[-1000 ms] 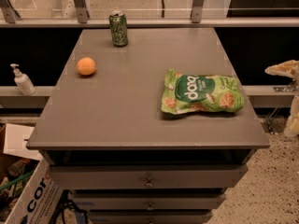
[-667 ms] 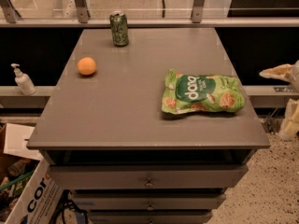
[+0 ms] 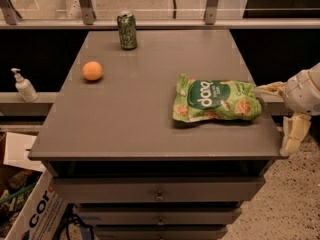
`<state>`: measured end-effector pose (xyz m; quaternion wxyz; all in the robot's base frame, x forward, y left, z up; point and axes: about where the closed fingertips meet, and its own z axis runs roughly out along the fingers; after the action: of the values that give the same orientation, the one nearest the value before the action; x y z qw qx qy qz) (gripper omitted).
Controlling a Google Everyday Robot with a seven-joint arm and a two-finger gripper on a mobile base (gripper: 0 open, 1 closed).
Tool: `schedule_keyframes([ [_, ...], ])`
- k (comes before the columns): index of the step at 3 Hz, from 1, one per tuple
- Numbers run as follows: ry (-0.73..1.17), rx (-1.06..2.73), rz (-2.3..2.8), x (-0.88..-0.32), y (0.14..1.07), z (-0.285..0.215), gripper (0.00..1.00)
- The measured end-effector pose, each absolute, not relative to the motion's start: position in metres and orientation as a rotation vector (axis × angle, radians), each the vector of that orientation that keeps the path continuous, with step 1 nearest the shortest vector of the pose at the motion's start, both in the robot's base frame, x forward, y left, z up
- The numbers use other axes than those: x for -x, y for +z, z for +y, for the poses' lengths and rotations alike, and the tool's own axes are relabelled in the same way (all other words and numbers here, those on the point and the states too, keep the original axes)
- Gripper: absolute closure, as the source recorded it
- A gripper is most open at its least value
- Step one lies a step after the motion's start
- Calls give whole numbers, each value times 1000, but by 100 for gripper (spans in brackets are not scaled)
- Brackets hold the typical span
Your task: Pick green rice chip bag
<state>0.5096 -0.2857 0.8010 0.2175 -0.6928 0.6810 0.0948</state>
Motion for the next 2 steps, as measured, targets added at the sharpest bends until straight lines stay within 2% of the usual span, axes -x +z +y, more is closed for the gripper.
schedule_keyframes([
  [2,270,1925,1877,-513,801,-282,0],
])
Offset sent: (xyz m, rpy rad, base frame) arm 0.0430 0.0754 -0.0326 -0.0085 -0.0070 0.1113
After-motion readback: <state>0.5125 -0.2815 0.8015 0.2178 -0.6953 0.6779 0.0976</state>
